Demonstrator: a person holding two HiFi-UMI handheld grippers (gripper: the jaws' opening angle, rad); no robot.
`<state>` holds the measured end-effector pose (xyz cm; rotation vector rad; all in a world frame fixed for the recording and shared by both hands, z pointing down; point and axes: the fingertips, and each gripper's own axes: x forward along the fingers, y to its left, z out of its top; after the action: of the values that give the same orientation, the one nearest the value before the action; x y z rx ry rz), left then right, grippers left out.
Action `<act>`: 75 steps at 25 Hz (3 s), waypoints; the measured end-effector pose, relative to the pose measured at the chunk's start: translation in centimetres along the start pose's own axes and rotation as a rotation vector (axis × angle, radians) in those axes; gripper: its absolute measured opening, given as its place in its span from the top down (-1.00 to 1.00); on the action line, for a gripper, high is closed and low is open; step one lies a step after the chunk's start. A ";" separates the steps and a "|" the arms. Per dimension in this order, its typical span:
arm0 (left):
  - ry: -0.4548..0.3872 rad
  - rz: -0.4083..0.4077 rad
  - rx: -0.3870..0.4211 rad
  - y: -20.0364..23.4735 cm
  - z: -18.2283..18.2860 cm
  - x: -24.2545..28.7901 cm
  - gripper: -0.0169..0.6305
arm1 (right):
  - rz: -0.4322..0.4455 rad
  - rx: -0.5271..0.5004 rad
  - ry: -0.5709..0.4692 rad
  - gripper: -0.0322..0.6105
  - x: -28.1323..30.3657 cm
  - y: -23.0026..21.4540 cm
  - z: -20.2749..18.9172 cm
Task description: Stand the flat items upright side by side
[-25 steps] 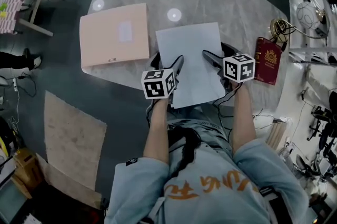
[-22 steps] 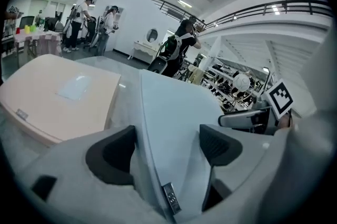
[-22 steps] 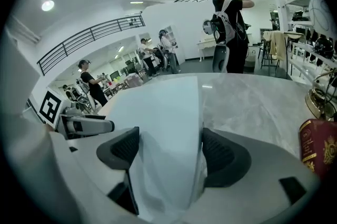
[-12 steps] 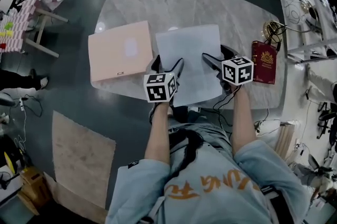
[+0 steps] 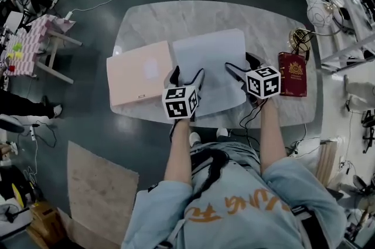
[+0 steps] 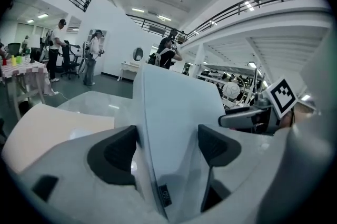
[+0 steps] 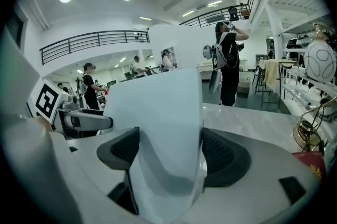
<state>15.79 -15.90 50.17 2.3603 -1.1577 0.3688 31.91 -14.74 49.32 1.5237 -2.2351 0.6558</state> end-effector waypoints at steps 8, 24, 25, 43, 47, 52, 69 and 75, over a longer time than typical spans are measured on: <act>-0.044 -0.029 0.059 -1.8 2.8 0.6 -0.15 | -0.055 -0.031 -0.067 -0.26 -1.8 -1.5 1.9; -0.111 -0.108 0.177 -6.3 5.3 2.2 -0.13 | -0.203 -0.102 -0.170 -0.25 -5.6 -4.9 2.5; -0.114 -0.112 0.183 -6.5 5.2 2.3 -0.13 | -0.203 -0.084 -0.175 -0.25 -5.7 -5.1 2.1; -0.086 -0.122 0.176 -6.0 4.1 2.8 -0.18 | -0.187 -0.032 -0.194 -0.27 -5.4 -5.1 1.5; -0.081 -0.131 0.173 -6.0 3.9 2.7 -0.18 | -0.187 -0.022 -0.197 -0.27 -5.4 -5.1 1.6; -0.085 -0.126 0.164 -5.9 3.8 2.6 -0.17 | -0.192 -0.019 -0.210 -0.27 -5.7 -5.2 1.6; -0.094 -0.070 0.087 -5.5 1.9 1.5 0.04 | -0.213 0.001 -0.229 0.13 -7.8 -5.7 -0.1; -0.105 0.043 0.052 -4.5 1.0 0.0 0.68 | -0.172 -0.014 -0.244 0.47 -8.6 -4.6 -0.5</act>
<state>19.44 -14.06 47.95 2.4282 -1.2629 0.2952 39.29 -9.26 45.99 1.8497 -2.2376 0.4220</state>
